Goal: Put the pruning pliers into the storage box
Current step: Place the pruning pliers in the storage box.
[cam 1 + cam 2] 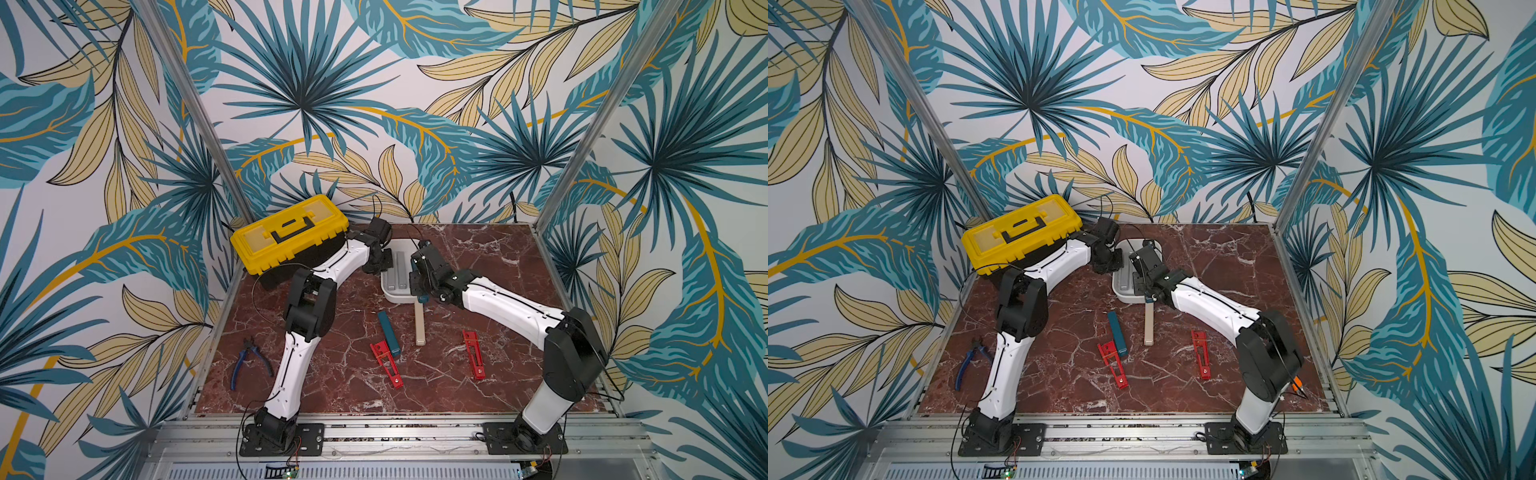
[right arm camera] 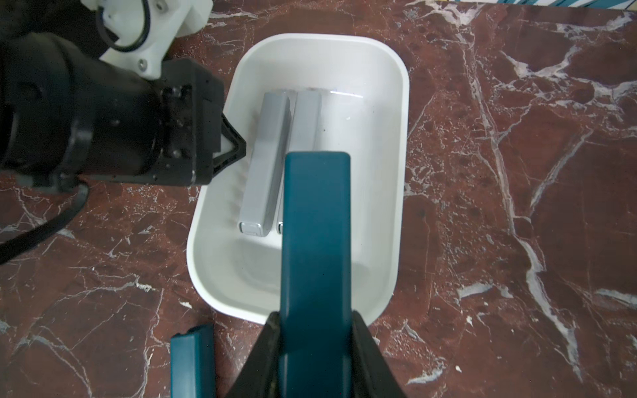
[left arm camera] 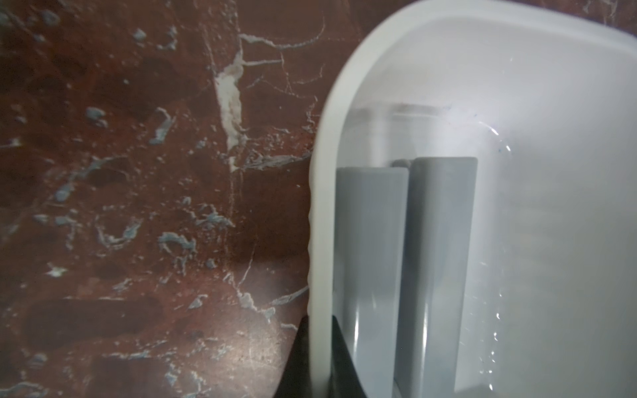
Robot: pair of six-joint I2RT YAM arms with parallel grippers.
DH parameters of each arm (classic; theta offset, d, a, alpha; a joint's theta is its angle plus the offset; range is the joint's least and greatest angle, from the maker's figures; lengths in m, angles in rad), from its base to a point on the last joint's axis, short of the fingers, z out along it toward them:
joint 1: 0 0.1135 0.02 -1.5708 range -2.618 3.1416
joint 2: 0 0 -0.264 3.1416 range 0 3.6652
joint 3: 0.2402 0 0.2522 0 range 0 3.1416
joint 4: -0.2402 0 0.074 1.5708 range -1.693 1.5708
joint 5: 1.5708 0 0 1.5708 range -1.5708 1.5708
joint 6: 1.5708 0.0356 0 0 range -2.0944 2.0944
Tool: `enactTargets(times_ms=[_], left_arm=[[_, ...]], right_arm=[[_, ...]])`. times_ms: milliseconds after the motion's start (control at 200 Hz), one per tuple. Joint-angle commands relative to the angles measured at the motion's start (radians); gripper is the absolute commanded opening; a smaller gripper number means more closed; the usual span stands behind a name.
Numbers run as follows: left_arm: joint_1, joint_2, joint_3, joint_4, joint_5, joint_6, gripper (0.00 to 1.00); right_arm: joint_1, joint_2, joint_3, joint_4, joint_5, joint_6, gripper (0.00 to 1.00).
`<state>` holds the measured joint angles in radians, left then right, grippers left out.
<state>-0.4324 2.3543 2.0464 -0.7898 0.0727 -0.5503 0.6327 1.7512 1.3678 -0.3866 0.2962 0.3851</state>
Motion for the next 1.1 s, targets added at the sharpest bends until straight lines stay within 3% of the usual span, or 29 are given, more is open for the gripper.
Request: enactTargets(times_ms=[0, 586, 1092], left_arm=[[-0.007, -0.044, -0.017, 0.002, 0.020, -0.006, 0.00], [-0.007, -0.044, -0.014, 0.002, 0.022, 0.001, 0.00], [-0.005, -0.035, -0.015, 0.006, 0.033, -0.001, 0.00]], right_arm=[[-0.021, 0.045, 0.047, 0.014, -0.019, -0.030, 0.00], [-0.066, 0.296, 0.257, 0.012, -0.051, -0.031, 0.00], [-0.091, 0.364, 0.305, -0.008, -0.029, -0.016, 0.00]])
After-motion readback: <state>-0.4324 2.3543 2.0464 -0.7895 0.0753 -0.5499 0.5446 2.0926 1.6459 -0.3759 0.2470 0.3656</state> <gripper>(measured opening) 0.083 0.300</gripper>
